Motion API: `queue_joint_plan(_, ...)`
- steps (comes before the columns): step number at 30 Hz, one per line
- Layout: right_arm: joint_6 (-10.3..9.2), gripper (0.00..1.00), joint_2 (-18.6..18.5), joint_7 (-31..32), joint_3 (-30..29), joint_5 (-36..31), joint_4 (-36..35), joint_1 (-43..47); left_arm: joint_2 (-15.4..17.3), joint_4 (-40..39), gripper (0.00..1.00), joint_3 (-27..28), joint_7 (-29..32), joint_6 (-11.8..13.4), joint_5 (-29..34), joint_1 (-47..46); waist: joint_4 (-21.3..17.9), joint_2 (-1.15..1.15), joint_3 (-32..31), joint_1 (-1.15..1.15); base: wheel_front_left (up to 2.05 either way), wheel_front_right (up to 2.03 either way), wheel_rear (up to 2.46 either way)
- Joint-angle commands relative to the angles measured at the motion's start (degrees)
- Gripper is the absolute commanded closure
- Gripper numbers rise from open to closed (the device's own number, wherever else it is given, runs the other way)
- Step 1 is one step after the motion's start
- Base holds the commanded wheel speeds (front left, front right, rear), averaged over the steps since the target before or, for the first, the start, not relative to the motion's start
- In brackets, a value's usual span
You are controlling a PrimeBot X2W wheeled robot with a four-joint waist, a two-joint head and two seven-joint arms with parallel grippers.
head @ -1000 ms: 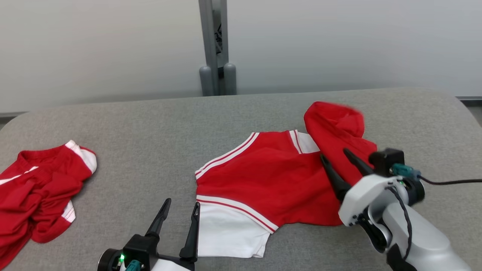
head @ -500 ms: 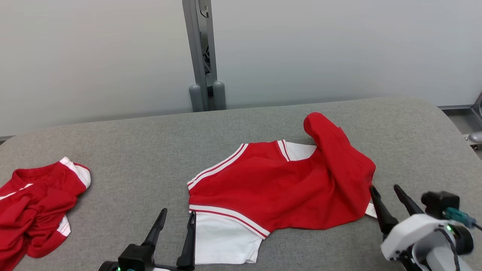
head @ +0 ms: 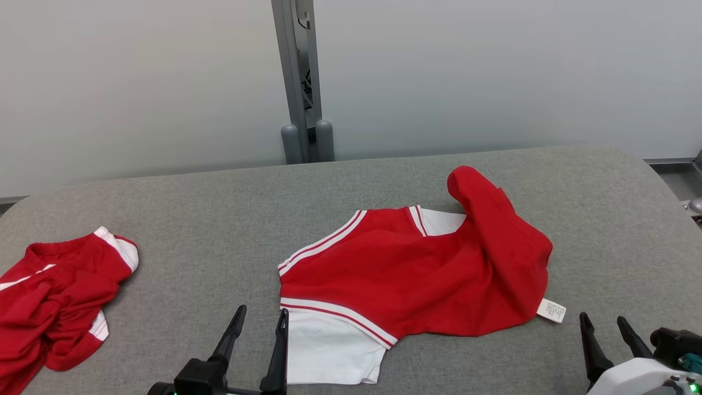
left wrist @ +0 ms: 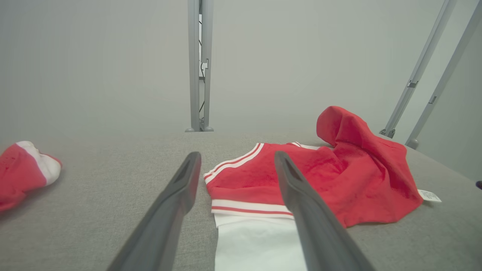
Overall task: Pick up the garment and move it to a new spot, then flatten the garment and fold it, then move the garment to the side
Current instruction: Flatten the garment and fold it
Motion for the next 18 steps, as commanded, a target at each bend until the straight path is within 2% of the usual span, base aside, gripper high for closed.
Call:
queue_joint_plan(1, -0.02, 0.00, 0.10, 0.00, -0.87, -0.93, 1.63, -1.63, 0.24, -0.21, 0.00, -0.18, -0.03, 0.19, 0.36, -0.17, 0.52, 0.00, 0.56, 0.00, 0.00, 0.00, 0.00)
queue_joint_plan(7, -0.02, 0.00, 0.49, 0.00, -1.67, -2.18, 9.40, -8.41, 0.24, 0.02, 0.00, -0.96, -0.03, -0.04, 1.04, -1.29, 2.27, 0.00, 2.46, 0.00, 0.00, 0.00, 0.00)
queue_joint_plan(18, -0.02, 0.00, -1.72, 0.07, -4.07, -5.99, 26.67, -24.33, 0.24, 0.65, 0.00, -1.72, -0.03, -0.90, 2.39, -4.07, 7.04, 0.00, 8.50, 0.00, 0.00, 0.00, 0.00)
